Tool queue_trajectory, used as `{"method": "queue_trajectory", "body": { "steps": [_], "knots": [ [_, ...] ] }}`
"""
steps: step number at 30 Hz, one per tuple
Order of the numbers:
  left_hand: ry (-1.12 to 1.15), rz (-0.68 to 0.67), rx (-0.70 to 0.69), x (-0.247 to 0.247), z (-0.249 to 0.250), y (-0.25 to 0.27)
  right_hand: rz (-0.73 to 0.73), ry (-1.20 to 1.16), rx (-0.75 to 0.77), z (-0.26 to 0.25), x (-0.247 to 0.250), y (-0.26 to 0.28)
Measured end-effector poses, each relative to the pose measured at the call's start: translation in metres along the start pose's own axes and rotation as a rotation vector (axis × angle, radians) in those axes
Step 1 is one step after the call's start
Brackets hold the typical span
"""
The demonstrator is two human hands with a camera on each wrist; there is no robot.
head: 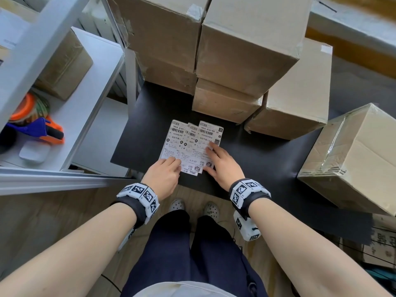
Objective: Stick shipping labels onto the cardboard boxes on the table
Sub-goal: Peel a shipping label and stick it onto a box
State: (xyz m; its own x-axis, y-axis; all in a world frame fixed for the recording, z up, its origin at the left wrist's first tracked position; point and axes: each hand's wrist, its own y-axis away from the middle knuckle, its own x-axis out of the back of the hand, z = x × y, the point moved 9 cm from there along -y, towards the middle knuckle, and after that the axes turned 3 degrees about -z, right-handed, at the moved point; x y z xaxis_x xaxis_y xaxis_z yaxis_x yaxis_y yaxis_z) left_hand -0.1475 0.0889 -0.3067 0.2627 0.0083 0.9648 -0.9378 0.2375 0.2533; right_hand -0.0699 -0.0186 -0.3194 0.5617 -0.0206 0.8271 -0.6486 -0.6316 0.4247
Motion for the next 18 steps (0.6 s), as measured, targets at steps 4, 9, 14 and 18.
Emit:
{"method": "queue_trajectory", "body": {
  "steps": [4,9,14,18],
  "knots": [
    [0.12,-0.039,0.084,0.01,0.0,-0.012,0.007,0.007,-0.01,0.001,0.002,0.002],
    [0.307,-0.137,0.212,0.008,-0.001,-0.036,0.035,-0.073,-0.048,0.001,0.002,0.001],
    [0.184,-0.191,0.143,0.004,0.009,-0.043,0.174,-0.361,-0.234,0.02,0.01,0.0],
    [0.206,-0.201,0.095,-0.005,0.011,-0.038,0.377,-0.758,-0.443,0.045,0.018,0.003]
  ]
}}
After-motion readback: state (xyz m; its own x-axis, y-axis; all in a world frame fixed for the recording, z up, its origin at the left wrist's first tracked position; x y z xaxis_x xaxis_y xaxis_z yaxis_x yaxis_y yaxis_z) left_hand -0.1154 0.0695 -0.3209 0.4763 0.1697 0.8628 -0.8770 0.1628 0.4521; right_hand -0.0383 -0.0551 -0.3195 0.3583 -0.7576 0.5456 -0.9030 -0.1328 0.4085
